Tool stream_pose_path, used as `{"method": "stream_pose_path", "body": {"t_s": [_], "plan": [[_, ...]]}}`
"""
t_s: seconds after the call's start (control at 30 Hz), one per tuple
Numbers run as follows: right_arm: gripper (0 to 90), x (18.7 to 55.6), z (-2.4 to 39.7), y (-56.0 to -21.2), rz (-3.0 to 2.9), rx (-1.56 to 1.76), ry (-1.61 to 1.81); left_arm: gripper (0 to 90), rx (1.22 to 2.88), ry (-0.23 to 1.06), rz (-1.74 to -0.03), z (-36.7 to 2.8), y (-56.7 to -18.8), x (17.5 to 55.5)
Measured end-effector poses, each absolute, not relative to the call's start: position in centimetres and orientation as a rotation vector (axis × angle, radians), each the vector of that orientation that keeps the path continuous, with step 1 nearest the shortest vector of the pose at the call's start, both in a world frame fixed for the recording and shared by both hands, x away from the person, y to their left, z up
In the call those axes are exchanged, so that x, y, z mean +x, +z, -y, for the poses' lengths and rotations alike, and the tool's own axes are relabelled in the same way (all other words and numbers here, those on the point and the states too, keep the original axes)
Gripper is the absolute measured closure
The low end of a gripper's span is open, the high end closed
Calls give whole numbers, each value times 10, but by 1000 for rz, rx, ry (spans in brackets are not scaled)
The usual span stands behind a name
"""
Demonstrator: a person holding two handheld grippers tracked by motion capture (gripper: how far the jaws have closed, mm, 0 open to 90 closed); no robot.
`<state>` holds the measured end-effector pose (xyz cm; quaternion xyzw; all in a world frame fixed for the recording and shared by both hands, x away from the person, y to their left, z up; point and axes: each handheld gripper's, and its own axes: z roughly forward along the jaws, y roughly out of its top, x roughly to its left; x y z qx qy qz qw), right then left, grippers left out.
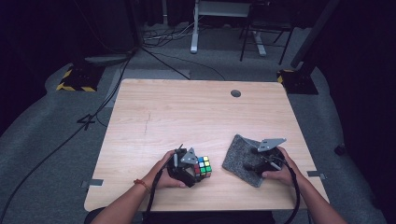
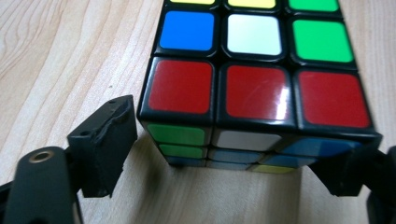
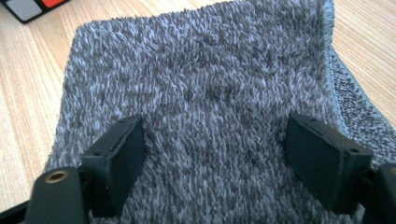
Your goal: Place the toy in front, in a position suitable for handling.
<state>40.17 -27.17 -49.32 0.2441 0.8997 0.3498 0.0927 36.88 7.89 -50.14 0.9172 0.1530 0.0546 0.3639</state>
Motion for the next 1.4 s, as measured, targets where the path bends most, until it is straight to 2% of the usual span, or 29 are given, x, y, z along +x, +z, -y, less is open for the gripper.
{"method": "stream_pose_path", "body": {"t_s": [0.1,0.17,0.23,0.43,0.57,0.8,1.4], "plan": [[226,400,274,-496,-2653,705,1063,159,2357,135,-394,-78,-502,370],[276,399,274,-495,-2654,709,1065,179,2358,133,-379,-77,-502,370],[414,398,273,-493,-2655,710,1059,197,2358,134,-379,-78,-502,370],[649,398,274,-491,-2651,699,1068,276,2341,140,-396,-82,-502,369],[728,398,275,-491,-2641,695,1059,285,2334,145,-398,-84,-502,369],[770,398,278,-488,-2645,706,1069,329,2338,139,-376,-84,-501,370],[788,393,285,-468,-2566,693,1200,339,2379,131,-351,-82,-488,368]]}}
